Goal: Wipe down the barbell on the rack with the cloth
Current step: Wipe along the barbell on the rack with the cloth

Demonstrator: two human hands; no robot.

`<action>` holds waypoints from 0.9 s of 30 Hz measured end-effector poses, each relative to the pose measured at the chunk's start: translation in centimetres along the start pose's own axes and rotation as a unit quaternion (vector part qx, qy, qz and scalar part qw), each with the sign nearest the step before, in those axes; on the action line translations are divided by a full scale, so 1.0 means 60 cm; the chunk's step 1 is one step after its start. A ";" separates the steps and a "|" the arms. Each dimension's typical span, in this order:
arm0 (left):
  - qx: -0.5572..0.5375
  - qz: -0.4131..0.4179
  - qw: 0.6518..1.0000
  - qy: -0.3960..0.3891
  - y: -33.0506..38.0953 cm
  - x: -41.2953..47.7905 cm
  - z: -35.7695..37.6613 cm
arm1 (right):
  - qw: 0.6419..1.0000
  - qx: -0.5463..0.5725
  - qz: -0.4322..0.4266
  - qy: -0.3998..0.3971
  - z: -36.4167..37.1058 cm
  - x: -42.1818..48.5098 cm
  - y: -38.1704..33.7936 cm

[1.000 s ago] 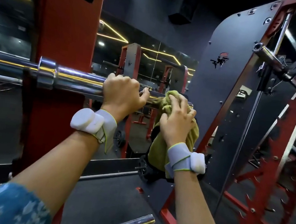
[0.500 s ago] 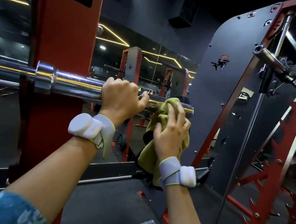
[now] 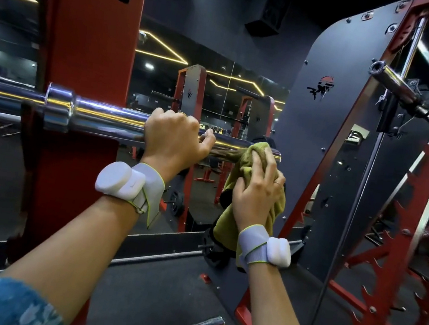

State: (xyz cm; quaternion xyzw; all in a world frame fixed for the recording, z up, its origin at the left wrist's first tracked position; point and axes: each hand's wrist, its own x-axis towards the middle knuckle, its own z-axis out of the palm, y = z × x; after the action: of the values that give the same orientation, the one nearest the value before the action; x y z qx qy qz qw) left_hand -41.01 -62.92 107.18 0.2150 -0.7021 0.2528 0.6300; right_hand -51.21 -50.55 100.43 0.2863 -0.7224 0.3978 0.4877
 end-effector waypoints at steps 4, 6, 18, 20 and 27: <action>-0.005 0.003 1.000 -0.006 0.001 -0.001 -0.001 | 1.000 0.000 -0.002 -0.004 0.007 -0.022 0.011; -0.004 0.004 1.000 -0.011 0.001 -0.002 0.000 | 0.999 0.005 0.031 -0.004 0.003 -0.009 0.017; -0.015 -0.002 1.000 -0.010 -0.001 0.001 -0.002 | 0.994 -0.080 -0.065 -0.019 -0.015 0.000 -0.036; -0.022 0.000 1.000 -0.015 -0.001 0.000 -0.002 | 0.992 -0.098 -0.081 -0.019 -0.025 0.020 -0.044; -0.017 0.001 1.000 -0.018 -0.002 0.001 -0.003 | 0.992 -0.055 0.073 -0.091 -0.043 0.086 -0.005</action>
State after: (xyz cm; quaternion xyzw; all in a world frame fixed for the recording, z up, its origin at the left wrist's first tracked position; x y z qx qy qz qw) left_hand -40.81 -62.91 107.26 0.2081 -0.7177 0.2377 0.6206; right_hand -51.57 -48.64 105.87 0.2404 -0.8034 0.3643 0.4051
